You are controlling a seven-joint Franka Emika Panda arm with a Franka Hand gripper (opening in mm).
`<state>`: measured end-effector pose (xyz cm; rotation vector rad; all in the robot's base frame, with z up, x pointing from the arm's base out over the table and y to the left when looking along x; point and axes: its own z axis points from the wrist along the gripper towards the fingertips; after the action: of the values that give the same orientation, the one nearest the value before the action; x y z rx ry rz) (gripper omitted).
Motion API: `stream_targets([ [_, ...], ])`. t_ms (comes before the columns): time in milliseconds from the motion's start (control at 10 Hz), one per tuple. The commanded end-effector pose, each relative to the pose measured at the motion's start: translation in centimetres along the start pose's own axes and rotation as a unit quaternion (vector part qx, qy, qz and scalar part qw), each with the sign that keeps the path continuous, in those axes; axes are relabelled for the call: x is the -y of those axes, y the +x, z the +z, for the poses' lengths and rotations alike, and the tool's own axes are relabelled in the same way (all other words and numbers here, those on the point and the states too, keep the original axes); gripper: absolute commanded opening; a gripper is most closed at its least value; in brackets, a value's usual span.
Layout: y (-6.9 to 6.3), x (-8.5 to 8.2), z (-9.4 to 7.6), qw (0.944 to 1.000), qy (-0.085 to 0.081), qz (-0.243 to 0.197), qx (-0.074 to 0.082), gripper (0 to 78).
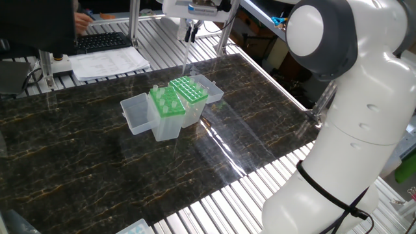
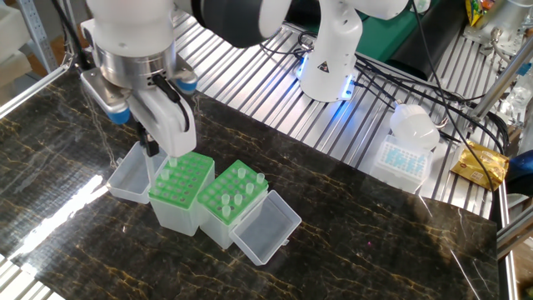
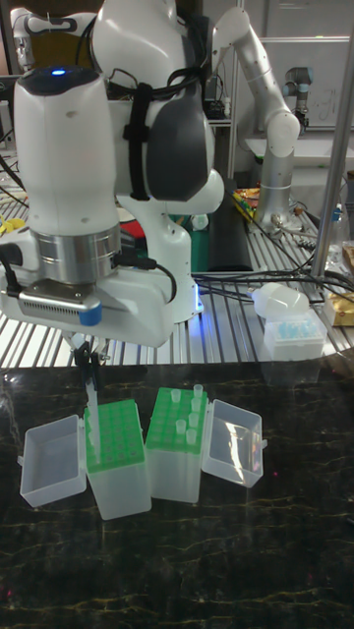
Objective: Transfer all large pipette tips from one holder to another
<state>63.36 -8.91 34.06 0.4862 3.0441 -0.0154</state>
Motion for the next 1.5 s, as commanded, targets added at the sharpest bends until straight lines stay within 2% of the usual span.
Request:
stream_targets([
  [100, 0.4, 0.3, 0.2, 1.0000, 0.001, -0.003, -0.001, 1.2],
  [800, 0.5, 1.2, 1.4, 1.0000, -0.004, -0.006, -0.002, 1.2],
  [1200, 1.7, 0.7, 3.1, 0.9999, -0.002, -0.014, -0.004, 1.2],
  [1500, 1.7, 0.8, 3.6, 0.9998, -0.001, -0.015, -0.010, 1.2],
])
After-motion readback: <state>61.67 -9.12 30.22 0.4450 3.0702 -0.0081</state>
